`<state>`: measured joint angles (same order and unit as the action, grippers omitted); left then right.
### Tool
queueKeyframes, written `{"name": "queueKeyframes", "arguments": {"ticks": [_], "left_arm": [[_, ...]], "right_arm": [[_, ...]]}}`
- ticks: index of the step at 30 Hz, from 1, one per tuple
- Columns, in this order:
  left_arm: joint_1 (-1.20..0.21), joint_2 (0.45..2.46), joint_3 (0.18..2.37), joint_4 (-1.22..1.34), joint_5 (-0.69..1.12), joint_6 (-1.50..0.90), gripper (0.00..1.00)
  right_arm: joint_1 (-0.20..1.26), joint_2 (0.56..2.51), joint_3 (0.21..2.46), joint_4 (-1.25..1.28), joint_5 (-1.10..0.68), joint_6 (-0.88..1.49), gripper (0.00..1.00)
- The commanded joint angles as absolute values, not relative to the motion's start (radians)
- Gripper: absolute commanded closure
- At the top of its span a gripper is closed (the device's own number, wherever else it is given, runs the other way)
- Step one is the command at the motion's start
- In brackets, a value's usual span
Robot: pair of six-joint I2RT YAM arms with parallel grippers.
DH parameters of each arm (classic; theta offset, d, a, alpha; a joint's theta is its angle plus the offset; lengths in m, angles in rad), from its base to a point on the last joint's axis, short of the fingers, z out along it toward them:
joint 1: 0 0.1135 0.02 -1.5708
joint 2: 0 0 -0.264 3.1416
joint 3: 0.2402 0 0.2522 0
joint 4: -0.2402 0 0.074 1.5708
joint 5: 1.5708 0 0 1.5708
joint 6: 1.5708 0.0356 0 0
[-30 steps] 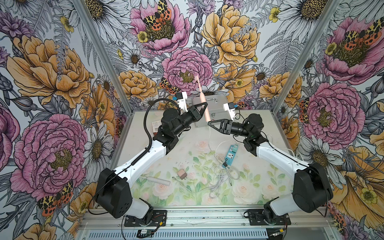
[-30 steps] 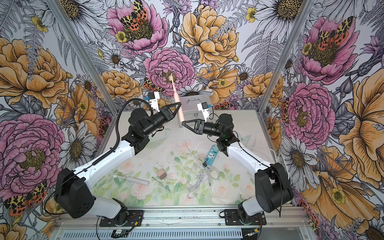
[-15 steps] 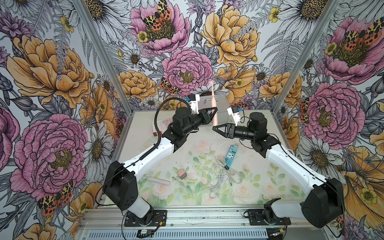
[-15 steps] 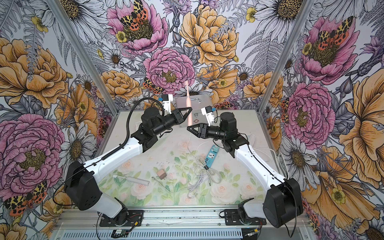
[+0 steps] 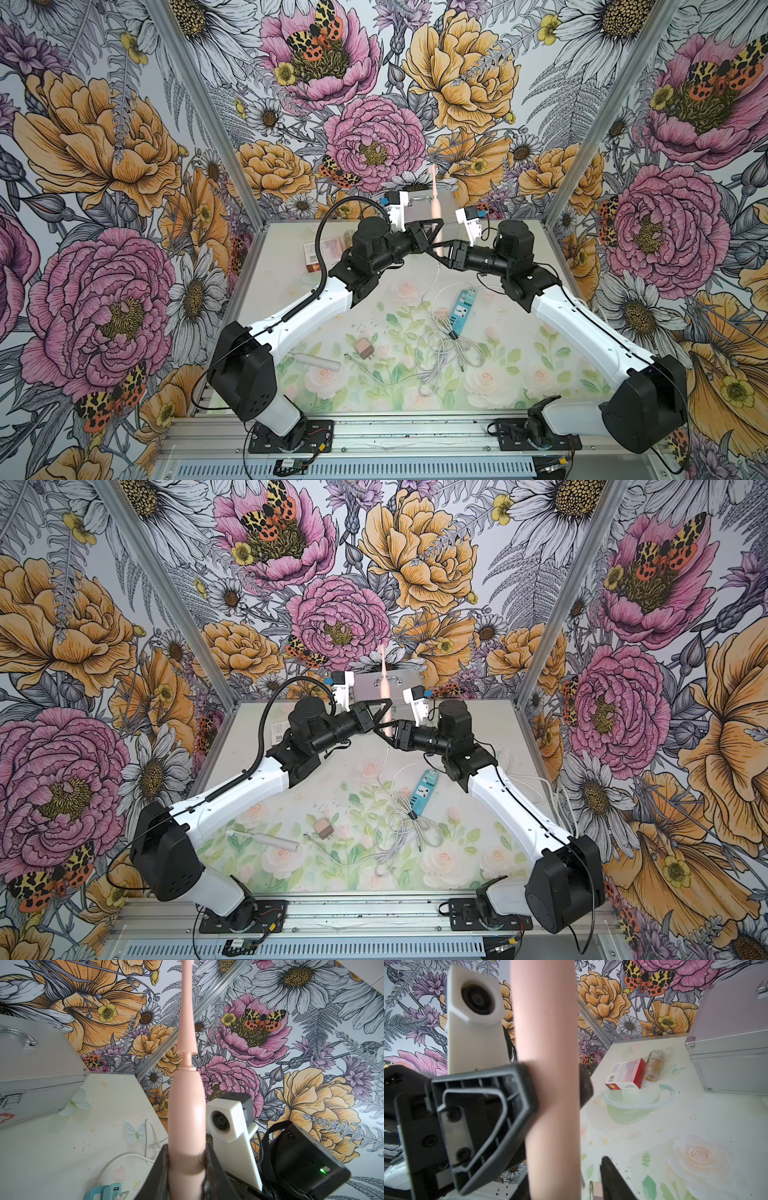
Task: Charge the electric toothbrush
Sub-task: Place the electric toothbrush at the center of the board.
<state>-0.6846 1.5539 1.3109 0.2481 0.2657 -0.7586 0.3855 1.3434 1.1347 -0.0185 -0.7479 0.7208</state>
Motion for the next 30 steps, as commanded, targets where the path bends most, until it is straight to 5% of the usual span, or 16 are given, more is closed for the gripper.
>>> {"name": "queueKeyframes", "arguments": {"ticks": [1, 6, 10, 15, 27, 28, 30], "left_arm": [[-0.692, 1.559, 1.328, 0.252, 0.239, -0.746, 1.00], [-0.693, 1.564, 1.339, 0.237, 0.230, -0.722, 0.97], [-0.691, 1.548, 1.350, 0.206, 0.224, -0.682, 0.61], [-0.674, 1.478, 1.330, 0.124, 0.174, -0.590, 0.37], [-0.587, 1.344, 1.118, -0.111, 0.081, -0.453, 0.35], [-0.599, 1.349, 1.108, -0.131, 0.071, -0.442, 0.36], [-0.625, 1.357, 1.081, -0.139, 0.063, -0.433, 0.36]], "right_arm": [[0.376, 1.339, 1.160, -0.024, -0.706, 0.734, 0.69], [0.322, 1.296, 1.128, -0.089, -0.673, 0.761, 0.82], [0.302, 1.247, 1.169, -0.262, -0.630, 0.682, 0.89], [0.228, 1.204, 1.263, -0.597, -0.517, 0.596, 0.92], [0.102, 1.227, 1.780, -1.364, -0.317, 0.450, 0.98], [0.099, 1.254, 1.851, -1.414, -0.023, 0.355, 0.99], [0.091, 1.319, 1.976, -1.495, 0.052, 0.315, 0.99]]}}
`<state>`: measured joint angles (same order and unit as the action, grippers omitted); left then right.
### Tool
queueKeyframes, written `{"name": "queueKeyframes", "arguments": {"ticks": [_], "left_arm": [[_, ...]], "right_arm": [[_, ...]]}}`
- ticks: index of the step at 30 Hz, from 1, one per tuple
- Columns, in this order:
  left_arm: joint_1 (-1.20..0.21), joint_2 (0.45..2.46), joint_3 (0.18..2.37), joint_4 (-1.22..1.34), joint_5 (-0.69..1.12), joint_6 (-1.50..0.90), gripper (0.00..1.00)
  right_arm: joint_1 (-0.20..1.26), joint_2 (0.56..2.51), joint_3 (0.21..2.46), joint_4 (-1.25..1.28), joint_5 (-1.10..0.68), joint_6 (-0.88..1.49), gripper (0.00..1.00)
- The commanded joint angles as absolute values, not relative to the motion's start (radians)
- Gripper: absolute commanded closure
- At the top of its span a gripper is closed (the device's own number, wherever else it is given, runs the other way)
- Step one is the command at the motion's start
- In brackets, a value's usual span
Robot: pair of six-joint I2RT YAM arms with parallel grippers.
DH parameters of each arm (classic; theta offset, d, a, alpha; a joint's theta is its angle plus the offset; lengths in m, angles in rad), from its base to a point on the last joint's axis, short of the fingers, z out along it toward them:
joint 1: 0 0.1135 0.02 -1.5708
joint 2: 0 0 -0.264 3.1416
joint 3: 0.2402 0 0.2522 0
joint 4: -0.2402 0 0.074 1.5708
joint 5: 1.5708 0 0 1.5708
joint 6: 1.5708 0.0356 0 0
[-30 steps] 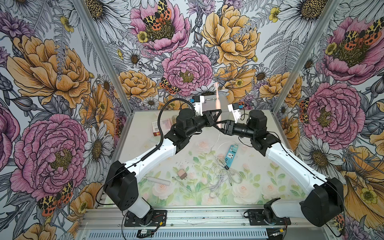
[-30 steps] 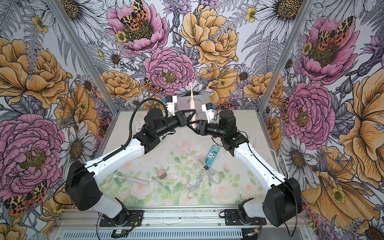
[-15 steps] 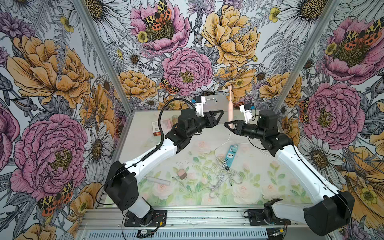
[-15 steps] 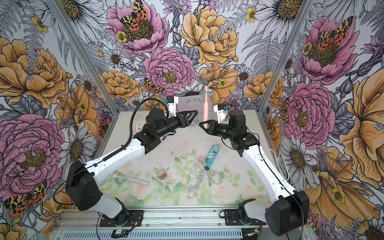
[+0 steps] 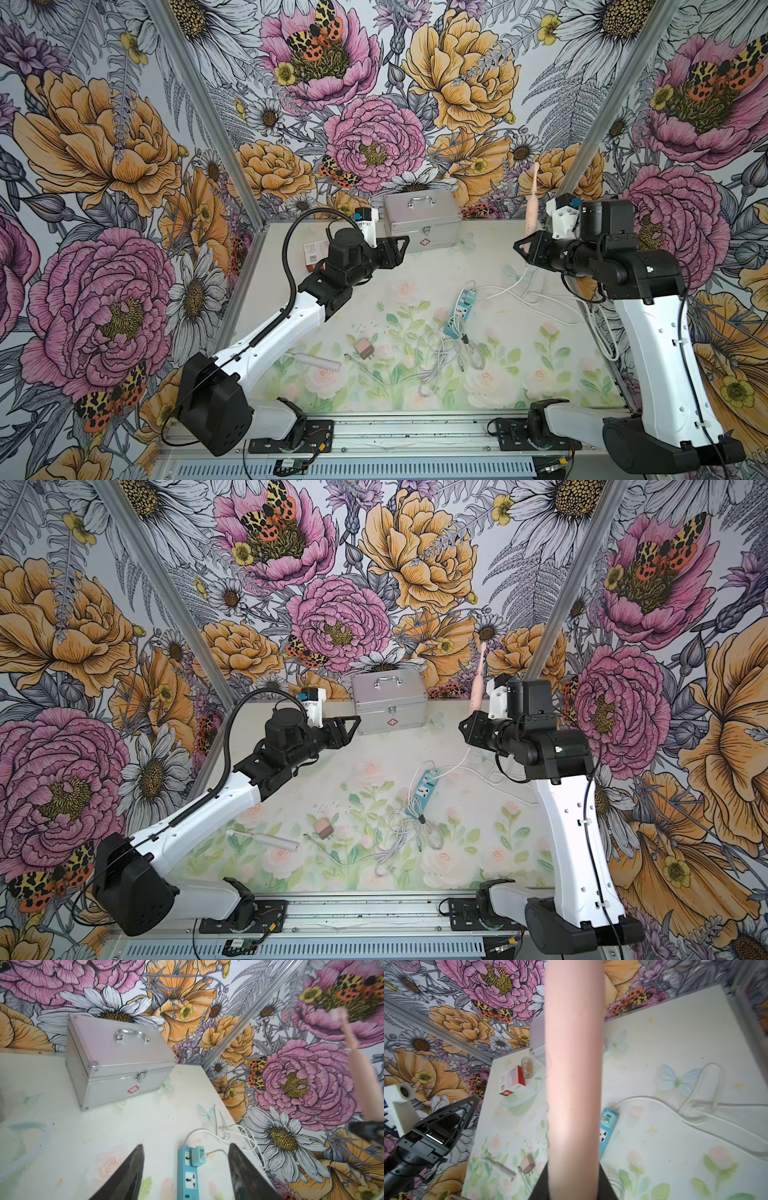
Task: Charge the electric toothbrush
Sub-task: Place the electric toothbrush at the center of the board.
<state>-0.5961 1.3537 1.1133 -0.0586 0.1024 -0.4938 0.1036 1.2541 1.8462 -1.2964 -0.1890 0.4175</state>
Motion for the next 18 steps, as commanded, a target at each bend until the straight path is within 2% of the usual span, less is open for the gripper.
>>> {"name": "queueKeyframes", "arguments": {"ticks": [1, 4, 8, 16, 18], "left_arm": [[-0.645, 1.361, 1.071, -0.138, 0.057, -0.428, 0.37], [-0.710, 1.390, 1.049, -0.114, 0.066, -0.409, 0.40], [-0.769, 1.447, 1.044, -0.086, 0.094, -0.412, 0.40], [-0.840, 1.554, 1.076, -0.055, 0.148, -0.424, 0.45], [-0.829, 1.580, 1.069, -0.054, 0.152, -0.432, 0.46]], "right_arm": [[0.089, 1.356, 2.039, -1.529, 0.092, 0.303, 0.99], [0.089, 1.416, 2.072, -1.509, 0.174, 0.270, 0.98], [0.091, 1.454, 1.867, -1.288, 0.074, 0.245, 0.99], [0.078, 1.636, 1.579, -0.987, 0.129, 0.238, 1.00], [0.061, 1.708, 1.556, -0.950, 0.087, 0.221, 1.00]]}}
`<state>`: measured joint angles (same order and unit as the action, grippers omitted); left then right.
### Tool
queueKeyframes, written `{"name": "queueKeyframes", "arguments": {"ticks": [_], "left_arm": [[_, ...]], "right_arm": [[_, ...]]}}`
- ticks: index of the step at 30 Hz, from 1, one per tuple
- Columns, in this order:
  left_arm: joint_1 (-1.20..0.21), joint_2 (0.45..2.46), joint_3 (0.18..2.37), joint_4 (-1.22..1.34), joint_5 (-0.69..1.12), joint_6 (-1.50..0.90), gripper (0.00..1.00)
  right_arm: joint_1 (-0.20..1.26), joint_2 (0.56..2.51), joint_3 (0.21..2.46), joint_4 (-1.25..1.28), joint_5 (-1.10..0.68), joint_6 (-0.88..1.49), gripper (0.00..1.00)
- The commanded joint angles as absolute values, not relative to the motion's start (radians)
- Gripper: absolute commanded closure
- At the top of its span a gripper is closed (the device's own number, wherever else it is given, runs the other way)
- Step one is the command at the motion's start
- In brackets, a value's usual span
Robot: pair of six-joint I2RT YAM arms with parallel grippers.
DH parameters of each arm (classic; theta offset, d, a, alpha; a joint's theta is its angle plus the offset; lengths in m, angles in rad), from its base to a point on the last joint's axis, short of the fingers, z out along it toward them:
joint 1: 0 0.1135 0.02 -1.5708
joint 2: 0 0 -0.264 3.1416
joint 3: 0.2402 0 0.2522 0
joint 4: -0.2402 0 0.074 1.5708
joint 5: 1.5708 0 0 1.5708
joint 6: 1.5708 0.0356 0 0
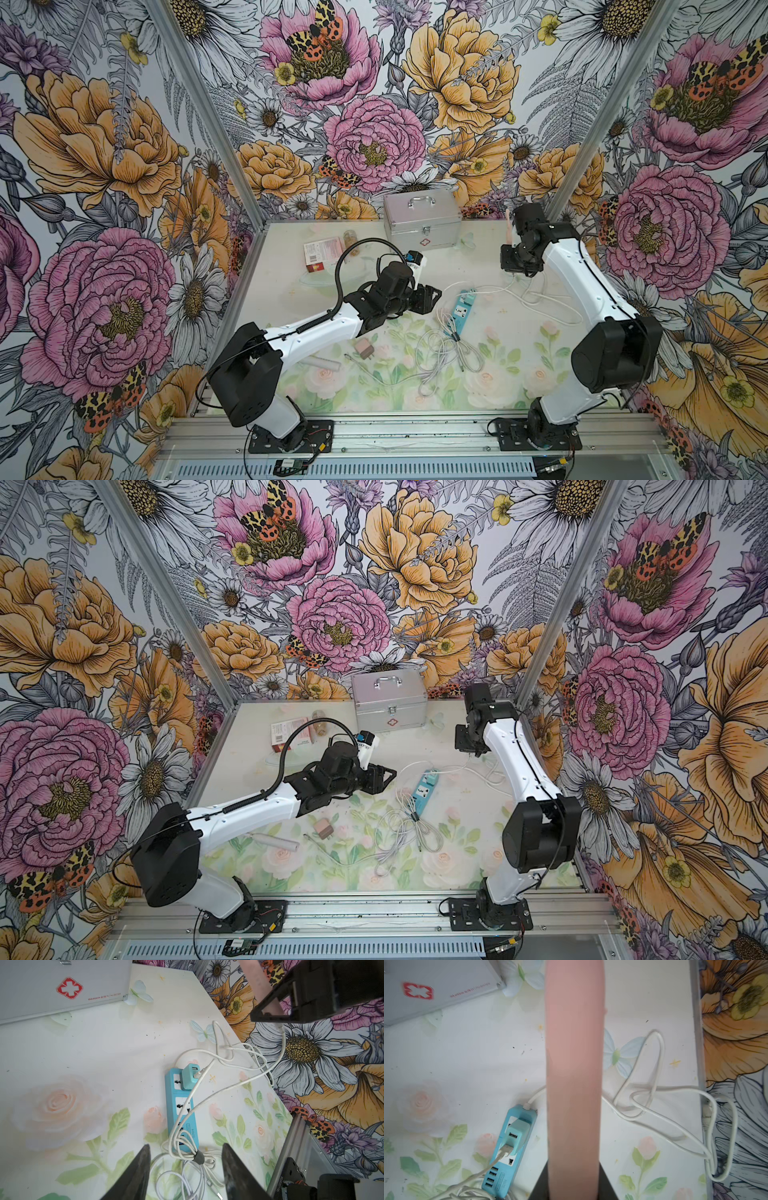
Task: Charge the electric toothbrush
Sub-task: Place the electric toothbrush at the center of the board.
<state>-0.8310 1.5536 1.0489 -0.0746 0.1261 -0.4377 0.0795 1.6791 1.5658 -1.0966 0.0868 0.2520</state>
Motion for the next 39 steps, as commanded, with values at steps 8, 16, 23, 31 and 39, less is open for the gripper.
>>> {"name": "queueKeyframes", "arguments": {"ticks": [8, 16, 23, 31, 39], "left_arm": [[-0.766, 1.545, 0.983, 0.000, 0.145, -0.478, 0.47], [-0.729, 1.558, 0.952, 0.004, 0.133, -0.505, 0.47], [-0.712, 1.558, 0.945, 0.002, 0.124, -0.509, 0.47], [-0.692, 1.519, 0.946, -0.021, 0.095, -0.500, 0.46], [-0.664, 1.436, 0.936, -0.147, -0.026, -0.508, 0.43]], "right_arm": [[0.014, 1.961, 1.579, -0.863, -0.015, 0.204, 1.00], [0.006, 2.105, 1.633, -0.851, -0.010, 0.202, 0.94], [0.006, 2.138, 1.622, -0.853, -0.009, 0.204, 0.72], [0.015, 2.017, 1.590, -0.877, 0.015, 0.238, 0.49], [0.229, 1.663, 1.534, -0.945, 0.031, 0.377, 0.41]]}}
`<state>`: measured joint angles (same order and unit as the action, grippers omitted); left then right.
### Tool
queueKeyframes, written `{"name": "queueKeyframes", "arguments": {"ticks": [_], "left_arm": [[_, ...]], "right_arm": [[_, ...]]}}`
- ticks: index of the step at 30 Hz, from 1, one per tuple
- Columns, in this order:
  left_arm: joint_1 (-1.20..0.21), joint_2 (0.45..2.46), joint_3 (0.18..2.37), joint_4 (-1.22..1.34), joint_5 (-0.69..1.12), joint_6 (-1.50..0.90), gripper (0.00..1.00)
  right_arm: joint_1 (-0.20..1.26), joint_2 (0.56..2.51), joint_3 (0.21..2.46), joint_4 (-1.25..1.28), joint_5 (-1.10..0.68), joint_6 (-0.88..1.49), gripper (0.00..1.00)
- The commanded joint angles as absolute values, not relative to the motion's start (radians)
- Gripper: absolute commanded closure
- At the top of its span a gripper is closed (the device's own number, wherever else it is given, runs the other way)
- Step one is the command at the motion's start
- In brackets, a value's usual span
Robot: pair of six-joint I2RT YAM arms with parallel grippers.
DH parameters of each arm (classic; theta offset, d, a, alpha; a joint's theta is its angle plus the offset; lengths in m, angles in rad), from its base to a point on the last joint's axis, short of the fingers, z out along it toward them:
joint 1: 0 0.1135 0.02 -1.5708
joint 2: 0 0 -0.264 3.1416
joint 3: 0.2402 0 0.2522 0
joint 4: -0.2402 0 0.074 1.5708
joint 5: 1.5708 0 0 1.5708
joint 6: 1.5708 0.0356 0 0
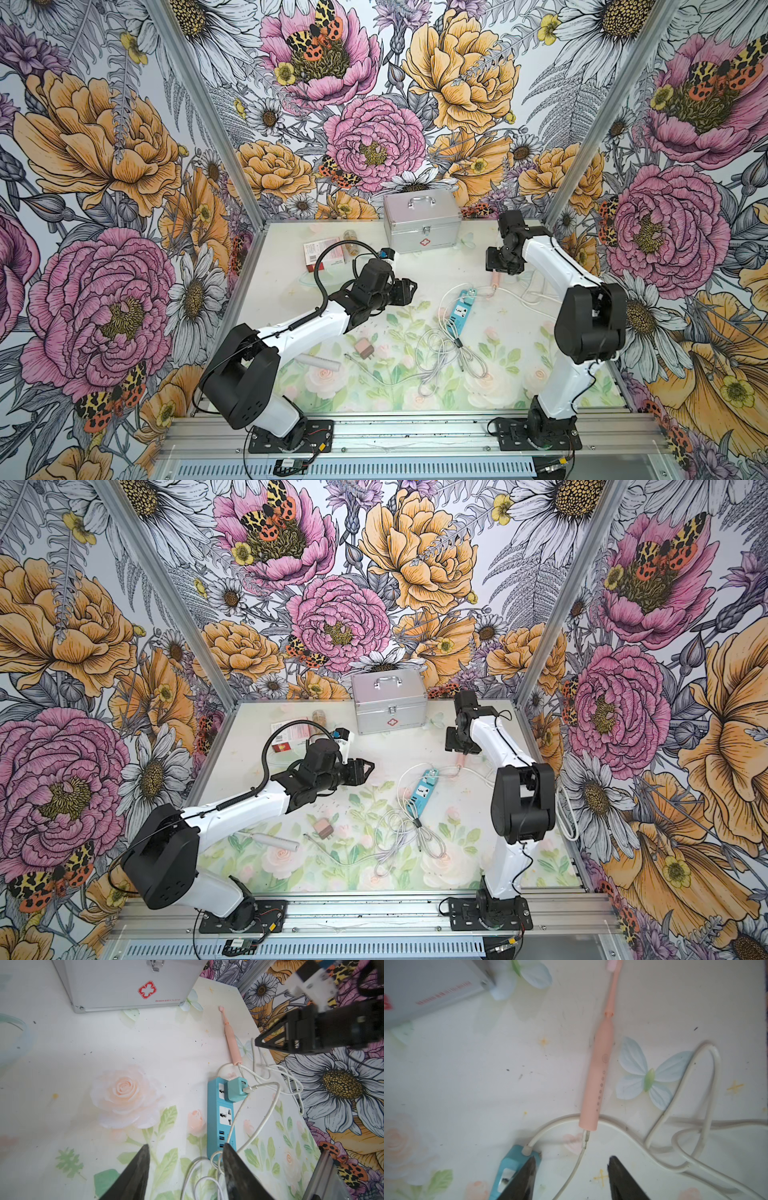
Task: Charge the electric toothbrush
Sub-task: Place the electric toothbrush at the center of the board, then adjust the charging cable at the center of the board.
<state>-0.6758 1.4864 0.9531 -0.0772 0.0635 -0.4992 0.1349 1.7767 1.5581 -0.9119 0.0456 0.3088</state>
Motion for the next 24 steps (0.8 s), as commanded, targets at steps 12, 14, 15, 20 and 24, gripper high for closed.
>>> {"name": "queueKeyframes", "arguments": {"ticks": [12, 14, 15, 20, 24], "left_arm": [[-0.587, 1.209, 0.784, -0.318, -0.157, -0.633, 0.43], [-0.582, 1.170, 0.757, -0.356, -0.198, -0.659, 0.43], [-0.577, 1.149, 0.740, -0.369, -0.202, -0.670, 0.43], [-0.551, 1.085, 0.691, -0.439, -0.248, -0.718, 0.43], [-0.551, 1.086, 0.686, -0.447, -0.238, -0.722, 0.42]], "right_arm": [[0.751, 1.695, 1.517, -0.928, 0.097, 0.659, 0.38], [0.787, 1.739, 1.501, -0.861, 0.092, 0.692, 0.36], [0.787, 1.754, 1.483, -0.821, 0.085, 0.709, 0.36], [0.851, 1.870, 1.457, -0.766, 0.081, 0.748, 0.36], [0.854, 1.906, 1.389, -0.758, 0.195, 0.767, 0.36]]}}
